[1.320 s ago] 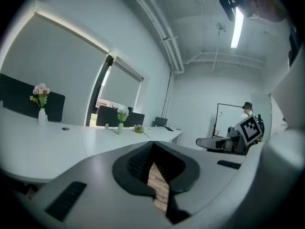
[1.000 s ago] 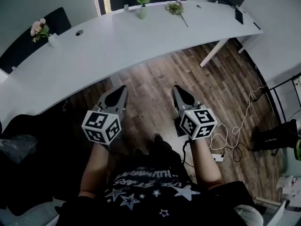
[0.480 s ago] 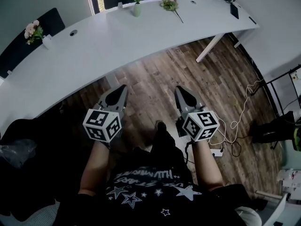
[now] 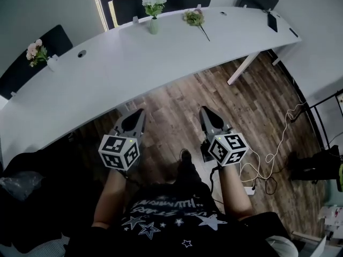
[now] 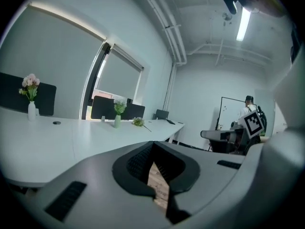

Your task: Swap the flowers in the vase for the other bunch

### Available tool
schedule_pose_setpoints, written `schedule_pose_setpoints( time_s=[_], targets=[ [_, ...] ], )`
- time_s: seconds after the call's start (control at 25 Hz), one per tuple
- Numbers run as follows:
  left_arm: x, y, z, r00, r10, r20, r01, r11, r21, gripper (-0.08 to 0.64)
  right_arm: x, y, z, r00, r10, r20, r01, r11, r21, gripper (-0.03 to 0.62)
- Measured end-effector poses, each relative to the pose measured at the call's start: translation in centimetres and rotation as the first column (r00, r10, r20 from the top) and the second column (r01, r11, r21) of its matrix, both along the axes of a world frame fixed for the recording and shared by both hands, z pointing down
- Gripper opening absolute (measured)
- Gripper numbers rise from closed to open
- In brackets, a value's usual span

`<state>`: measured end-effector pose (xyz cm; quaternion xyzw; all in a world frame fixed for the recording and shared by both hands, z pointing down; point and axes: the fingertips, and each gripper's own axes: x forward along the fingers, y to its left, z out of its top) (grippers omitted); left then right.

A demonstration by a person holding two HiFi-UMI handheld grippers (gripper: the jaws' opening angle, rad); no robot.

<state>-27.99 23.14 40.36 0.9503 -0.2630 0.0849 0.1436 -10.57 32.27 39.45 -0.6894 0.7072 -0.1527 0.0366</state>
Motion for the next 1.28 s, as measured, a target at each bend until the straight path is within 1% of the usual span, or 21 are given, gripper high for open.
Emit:
schedule_pose_setpoints(
  time_s=[0.08, 0.32, 0.56, 0.8, 0.92, 1.08, 1.28],
  targets=[
    [1.5, -1.1, 0.3, 1.000, -0.017, 0.026, 0.017, 1.000, -0.002, 0.008, 1.6, -1.4, -0.1, 0.999, -0.036, 0.003, 0.036, 0.999, 0.002, 0.002],
    [6.8, -4.6, -0.3, 0.997, -0.076, 0.017, 0.076, 0.997, -0.003, 0.008, 6.9, -5.7, -0.5, 0.993, -0.120, -0.006, 0.120, 0.993, -0.014, 0.002],
    [11.9, -6.7, -0.9, 0.993, -0.113, 0.019, 0.112, 0.994, 0.017, 0.008, 12.3, -8.7, -1.3, 0.985, -0.170, -0.005, 0.170, 0.985, -0.001, 0.002],
    [15.4, -8.8, -1.4, 0.987, -0.162, 0.014, 0.162, 0.986, 0.032, 0.008, 17.2, -10.8, -1.3, 0.980, -0.197, 0.021, 0.197, 0.980, 0.012, 0.002],
    [16.3, -9.3, -1.7, 0.983, -0.185, 0.019, 0.184, 0.982, 0.028, 0.008, 18.0, -11.9, -0.9, 0.973, -0.226, 0.037, 0.226, 0.974, 0.009, 0.002],
    [16.8, -10.4, -1.5, 0.979, -0.204, 0.029, 0.203, 0.979, 0.022, 0.008, 17.7, -13.7, -0.4, 0.966, -0.254, 0.058, 0.254, 0.967, 0.008, 0.002],
    [16.9, -13.0, -0.5, 0.976, -0.215, 0.037, 0.214, 0.977, 0.024, 0.008, 17.4, -16.1, 0.8, 0.962, -0.267, 0.054, 0.268, 0.963, -0.022, 0.002]
  ],
)
